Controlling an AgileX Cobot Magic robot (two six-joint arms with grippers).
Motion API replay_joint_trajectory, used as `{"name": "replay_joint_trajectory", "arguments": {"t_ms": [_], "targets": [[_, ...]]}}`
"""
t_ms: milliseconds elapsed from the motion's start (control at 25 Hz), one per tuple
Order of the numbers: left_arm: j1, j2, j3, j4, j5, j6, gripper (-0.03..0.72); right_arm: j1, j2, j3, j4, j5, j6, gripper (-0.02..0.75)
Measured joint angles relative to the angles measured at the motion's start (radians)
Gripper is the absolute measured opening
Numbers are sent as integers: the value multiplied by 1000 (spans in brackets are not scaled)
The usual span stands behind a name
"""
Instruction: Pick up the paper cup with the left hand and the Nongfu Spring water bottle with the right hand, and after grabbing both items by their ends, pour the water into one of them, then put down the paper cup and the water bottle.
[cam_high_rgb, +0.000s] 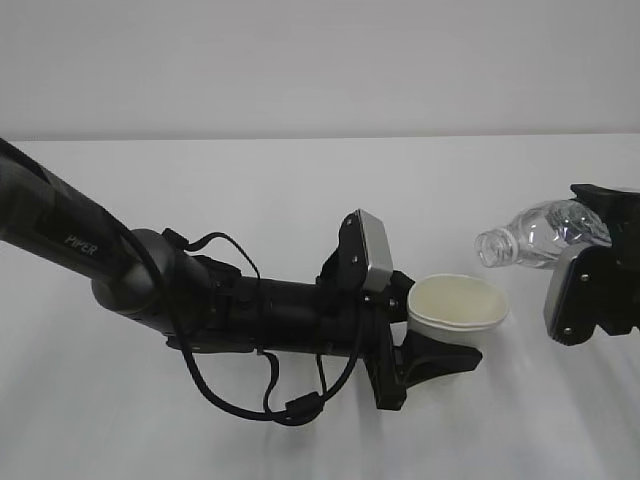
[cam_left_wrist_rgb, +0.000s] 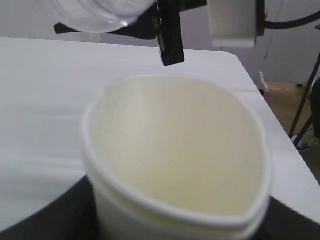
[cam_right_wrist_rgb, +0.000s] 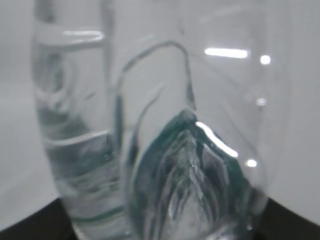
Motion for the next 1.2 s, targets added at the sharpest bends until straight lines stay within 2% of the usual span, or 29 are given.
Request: {"name": "replay_joint_trajectory", "arguments": {"t_ms": [1200], "targets": [[0, 0, 0, 2, 0, -2, 421, 0, 0, 0, 2, -2, -33, 397]]}}
